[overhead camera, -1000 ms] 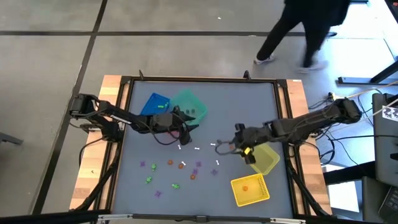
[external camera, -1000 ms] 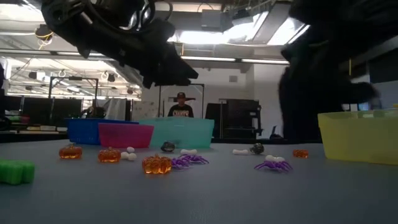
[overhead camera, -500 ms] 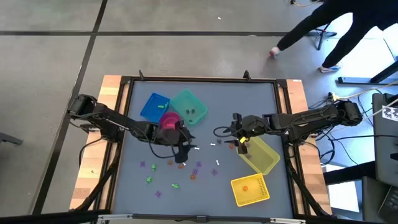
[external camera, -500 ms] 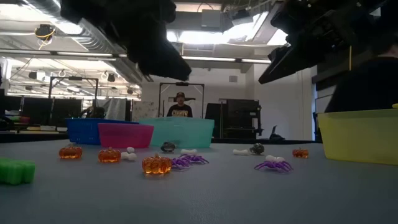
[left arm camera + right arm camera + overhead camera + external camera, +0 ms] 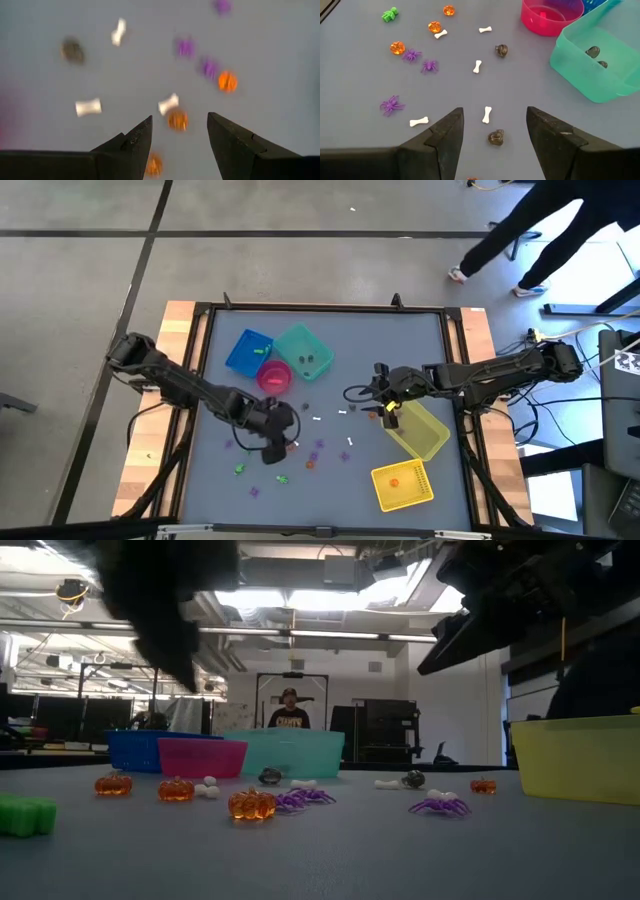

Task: Sort Halloween decoration
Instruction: Put the orange pumpkin toy into the yellow bin

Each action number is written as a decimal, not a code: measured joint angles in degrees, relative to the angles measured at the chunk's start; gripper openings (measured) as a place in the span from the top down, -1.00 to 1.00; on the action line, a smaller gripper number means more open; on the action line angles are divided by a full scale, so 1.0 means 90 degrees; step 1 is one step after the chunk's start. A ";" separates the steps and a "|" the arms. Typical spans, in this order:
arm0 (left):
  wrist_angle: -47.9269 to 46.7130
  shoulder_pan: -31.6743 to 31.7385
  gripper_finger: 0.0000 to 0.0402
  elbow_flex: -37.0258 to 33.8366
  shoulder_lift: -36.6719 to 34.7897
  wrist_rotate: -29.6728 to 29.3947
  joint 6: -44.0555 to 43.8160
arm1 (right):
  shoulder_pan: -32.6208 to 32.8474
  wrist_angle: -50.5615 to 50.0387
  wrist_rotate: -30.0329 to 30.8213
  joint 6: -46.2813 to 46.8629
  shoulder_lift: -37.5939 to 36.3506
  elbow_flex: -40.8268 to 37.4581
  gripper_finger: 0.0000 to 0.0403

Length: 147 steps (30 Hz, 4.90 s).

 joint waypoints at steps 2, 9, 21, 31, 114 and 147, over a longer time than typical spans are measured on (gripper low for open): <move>-0.0286 -0.0129 0.13 0.0000 0.0000 0.0011 -0.0221 | 0.0000 -0.0005 0.0000 0.0000 0.0001 0.0000 -0.07; -0.0785 -0.0507 0.13 -0.0051 0.0026 -0.0235 -0.0522 | 0.0000 -0.0044 0.0000 0.0002 0.0001 0.0000 -0.07; -0.0306 -0.0615 0.13 -0.0576 0.0066 -0.0477 -0.0646 | 0.0001 -0.0035 0.0000 0.0005 0.0004 0.0000 -0.07; 0.0449 -0.0615 0.13 -0.1153 0.0066 -0.0480 -0.0753 | 0.0002 -0.0038 0.0000 0.0007 0.0028 0.0002 -0.07; 0.1517 -0.0408 0.56 -0.0694 0.0602 -0.0975 -0.0802 | 0.0002 0.0589 -0.0371 -0.0183 0.0028 0.0005 -0.07; 0.5992 0.1670 0.56 -0.0338 0.0586 0.0977 -0.0824 | 0.0007 0.3368 -0.1681 -0.3944 0.0303 0.0006 -0.07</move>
